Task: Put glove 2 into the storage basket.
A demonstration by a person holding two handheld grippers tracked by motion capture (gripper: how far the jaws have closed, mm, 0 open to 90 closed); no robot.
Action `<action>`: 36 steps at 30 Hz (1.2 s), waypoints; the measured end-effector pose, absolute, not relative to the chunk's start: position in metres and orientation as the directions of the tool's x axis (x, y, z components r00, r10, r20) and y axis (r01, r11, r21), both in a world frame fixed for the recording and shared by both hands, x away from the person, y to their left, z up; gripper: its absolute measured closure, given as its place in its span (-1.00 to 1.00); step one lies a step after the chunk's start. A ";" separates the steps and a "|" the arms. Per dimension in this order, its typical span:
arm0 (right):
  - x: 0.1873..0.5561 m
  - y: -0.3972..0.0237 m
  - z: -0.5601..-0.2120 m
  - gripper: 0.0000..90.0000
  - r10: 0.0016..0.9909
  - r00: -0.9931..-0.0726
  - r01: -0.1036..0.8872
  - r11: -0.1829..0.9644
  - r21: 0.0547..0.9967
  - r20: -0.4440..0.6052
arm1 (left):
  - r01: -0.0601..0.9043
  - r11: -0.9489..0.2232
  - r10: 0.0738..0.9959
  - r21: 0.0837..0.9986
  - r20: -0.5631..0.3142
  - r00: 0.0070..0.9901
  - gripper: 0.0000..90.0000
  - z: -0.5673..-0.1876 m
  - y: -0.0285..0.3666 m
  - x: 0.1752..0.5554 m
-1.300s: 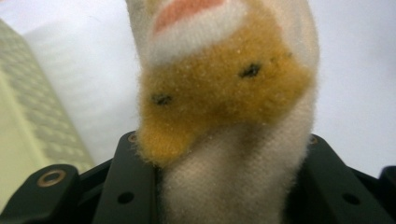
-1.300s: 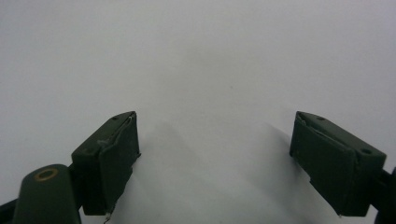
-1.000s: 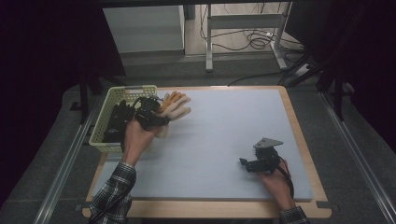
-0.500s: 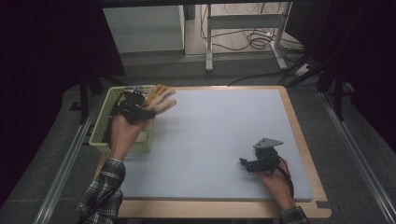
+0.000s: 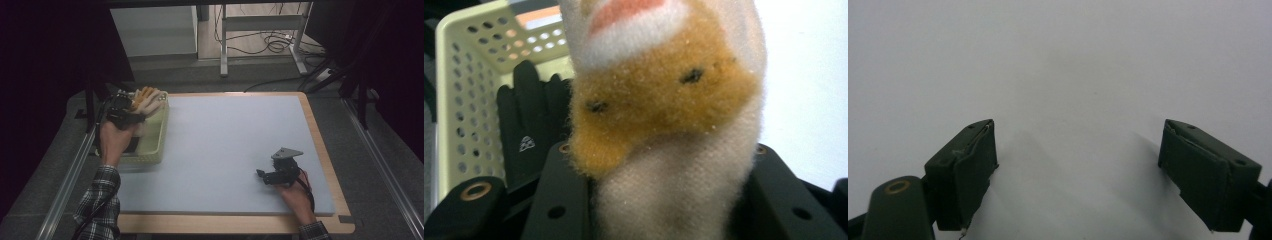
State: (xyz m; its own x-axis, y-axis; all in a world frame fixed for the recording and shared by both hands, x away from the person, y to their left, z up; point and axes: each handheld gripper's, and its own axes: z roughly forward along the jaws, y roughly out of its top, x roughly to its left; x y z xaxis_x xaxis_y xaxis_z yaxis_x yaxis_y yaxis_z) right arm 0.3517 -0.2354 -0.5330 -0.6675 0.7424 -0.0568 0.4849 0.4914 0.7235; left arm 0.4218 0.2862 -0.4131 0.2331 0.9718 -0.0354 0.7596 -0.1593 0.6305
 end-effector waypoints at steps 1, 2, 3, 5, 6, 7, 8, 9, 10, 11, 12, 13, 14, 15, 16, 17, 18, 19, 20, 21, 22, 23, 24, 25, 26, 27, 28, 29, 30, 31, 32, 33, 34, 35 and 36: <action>0.352 -0.235 -0.533 -0.66 0.742 -0.667 0.485 0.491 0.723 -0.057 | 0.760 -0.159 0.972 0.631 -0.035 0.233 0.30 -0.413 0.286 0.422; 0.352 -0.235 -0.533 -0.66 0.742 -0.668 0.485 0.491 0.723 -0.057 | 0.764 -0.149 0.975 0.628 -0.037 0.220 0.29 -0.418 0.291 0.425; 0.352 -0.235 -0.533 -0.66 0.742 -0.668 0.485 0.491 0.723 -0.057 | 0.764 -0.149 0.975 0.628 -0.037 0.220 0.29 -0.418 0.291 0.425; 0.352 -0.235 -0.533 -0.66 0.743 -0.667 0.485 0.491 0.724 -0.057 | 0.771 -0.142 0.977 0.621 -0.036 0.209 0.29 -0.424 0.294 0.428; 0.352 -0.235 -0.533 -0.66 0.742 -0.668 0.485 0.491 0.724 -0.057 | 0.774 -0.135 0.979 0.618 -0.035 0.199 0.29 -0.427 0.296 0.431; 0.352 -0.235 -0.533 -0.66 0.742 -0.668 0.485 0.491 0.724 -0.056 | 0.780 -0.128 0.981 0.613 -0.035 0.188 0.29 -0.432 0.299 0.434; 0.352 -0.235 -0.533 -0.66 0.742 -0.668 0.485 0.491 0.724 -0.056 | 0.780 -0.128 0.981 0.613 -0.035 0.188 0.29 -0.432 0.299 0.434; 0.352 -0.235 -0.533 -0.66 0.743 -0.667 0.485 0.491 0.724 -0.056 | 0.785 -0.125 0.982 0.607 -0.036 0.185 0.29 -0.435 0.301 0.437; 0.352 -0.235 -0.533 -0.66 0.743 -0.667 0.485 0.491 0.724 -0.056 | 0.787 -0.122 0.983 0.604 -0.036 0.180 0.29 -0.438 0.302 0.439; 0.352 -0.235 -0.533 -0.66 0.743 -0.667 0.485 0.491 0.724 -0.056 | 0.792 -0.119 0.984 0.598 -0.035 0.174 0.28 -0.441 0.302 0.441; 0.352 -0.235 -0.533 -0.66 0.742 -0.668 0.485 0.491 0.724 -0.056 | 0.795 -0.112 0.985 0.596 -0.038 0.168 0.28 -0.445 0.303 0.443; 0.352 -0.235 -0.533 -0.66 0.743 -0.668 0.485 0.491 0.724 -0.056 | 0.797 -0.112 0.985 0.593 -0.037 0.166 0.28 -0.447 0.303 0.446; 0.352 -0.235 -0.533 -0.66 0.742 -0.668 0.485 0.491 0.724 -0.056 | 0.801 -0.114 0.986 0.587 -0.035 0.165 0.28 -0.450 0.302 0.448; 0.352 -0.235 -0.533 -0.66 0.742 -0.668 0.485 0.491 0.724 -0.056 | 0.804 -0.113 0.986 0.584 -0.034 0.163 0.28 -0.452 0.302 0.450; 0.352 -0.235 -0.533 -0.66 0.742 -0.668 0.485 0.491 0.724 -0.056 | 0.809 -0.116 0.986 0.576 -0.032 0.164 0.28 -0.455 0.301 0.452; 0.352 -0.235 -0.533 -0.66 0.742 -0.668 0.485 0.491 0.724 -0.056 | 0.811 -0.113 0.987 0.574 -0.032 0.160 0.28 -0.457 0.300 0.454; 0.352 -0.235 -0.533 -0.66 0.742 -0.668 0.485 0.491 0.724 -0.056 | 0.816 -0.118 0.987 0.566 -0.025 0.160 0.27 -0.460 0.300 0.456; 0.352 -0.235 -0.533 -0.66 0.742 -0.668 0.485 0.490 0.724 -0.056 | 0.820 -0.119 0.987 0.560 -0.024 0.159 0.27 -0.463 0.299 0.459; 0.352 -0.235 -0.533 -0.66 0.742 -0.668 0.485 0.490 0.724 -0.056 | 0.829 -0.123 0.987 0.546 -0.017 0.158 0.27 -0.468 0.297 0.463; 0.352 -0.235 -0.533 -0.66 0.742 -0.668 0.485 0.491 0.724 -0.056 | 0.834 -0.123 0.987 0.539 -0.019 0.158 0.26 -0.471 0.295 0.466; 0.352 -0.235 -0.533 -0.66 0.742 -0.668 0.485 0.490 0.724 -0.056 | 0.834 -0.123 0.987 0.539 -0.019 0.158 0.26 -0.471 0.295 0.466; 0.352 -0.235 -0.533 -0.66 0.742 -0.668 0.485 0.490 0.724 -0.056 | 0.838 -0.126 0.987 0.531 -0.017 0.159 0.26 -0.474 0.294 0.468; 0.352 -0.235 -0.533 -0.66 0.743 -0.667 0.485 0.491 0.724 -0.056 | 0.843 -0.129 0.987 0.522 -0.014 0.160 0.26 -0.477 0.291 0.470; 0.352 -0.235 -0.533 -0.66 0.742 -0.668 0.485 0.490 0.724 -0.056 | 0.849 -0.135 0.987 0.512 -0.008 0.161 0.26 -0.480 0.288 0.473; 0.352 -0.235 -0.533 -0.66 0.742 -0.668 0.485 0.490 0.724 -0.056 | 0.852 -0.137 0.987 0.506 -0.007 0.163 0.26 -0.482 0.287 0.475; 0.352 -0.235 -0.533 -0.66 0.742 -0.668 0.485 0.490 0.724 -0.056 | 0.862 -0.142 0.986 0.486 -0.004 0.165 0.25 -0.487 0.282 0.480; 0.352 -0.235 -0.533 -0.66 0.742 -0.668 0.485 0.490 0.724 -0.056 | 0.867 -0.146 0.986 0.476 -0.002 0.167 0.24 -0.489 0.280 0.482; 0.352 -0.235 -0.533 -0.66 0.742 -0.668 0.485 0.490 0.724 -0.056 | 0.867 -0.146 0.986 0.476 -0.002 0.167 0.24 -0.489 0.280 0.482; 0.352 -0.235 -0.533 -0.66 0.742 -0.668 0.485 0.490 0.724 -0.056 | 0.872 -0.149 0.985 0.467 -0.005 0.171 0.24 -0.492 0.278 0.484; 0.352 -0.235 -0.533 -0.66 0.742 -0.668 0.485 0.490 0.724 -0.056 | 0.876 -0.152 0.985 0.457 -0.009 0.175 0.23 -0.494 0.276 0.486; 0.352 -0.235 -0.533 -0.66 0.742 -0.668 0.485 0.490 0.724 -0.055 | 0.886 -0.156 0.984 0.438 -0.014 0.180 0.21 -0.498 0.273 0.489; 0.352 -0.235 -0.533 -0.66 0.742 -0.668 0.485 0.490 0.724 -0.056 | 0.886 -0.156 0.984 0.438 -0.014 0.180 0.20 -0.498 0.273 0.489; 0.352 -0.235 -0.533 -0.66 0.742 -0.668 0.485 0.490 0.724 -0.055 | 0.896 -0.159 0.982 0.415 -0.023 0.185 0.18 -0.503 0.271 0.492; 0.352 -0.235 -0.533 -0.66 0.742 -0.668 0.485 0.490 0.724 -0.055 | 0.896 -0.159 0.982 0.415 -0.023 0.185 0.15 -0.503 0.271 0.492; 0.352 -0.235 -0.533 -0.66 0.742 -0.668 0.485 0.490 0.724 -0.055 | 0.904 -0.160 0.981 0.397 -0.034 0.189 0.15 -0.505 0.270 0.494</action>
State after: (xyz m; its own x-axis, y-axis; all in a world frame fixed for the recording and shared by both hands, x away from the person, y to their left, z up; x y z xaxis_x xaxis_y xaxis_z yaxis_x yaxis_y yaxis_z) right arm 0.3518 -0.2354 -0.5331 -0.6677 0.7424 -0.0553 0.4849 0.4900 0.7244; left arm 0.4937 0.2702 -0.5055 0.1888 0.9814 -0.0342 0.9037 -0.1600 0.3971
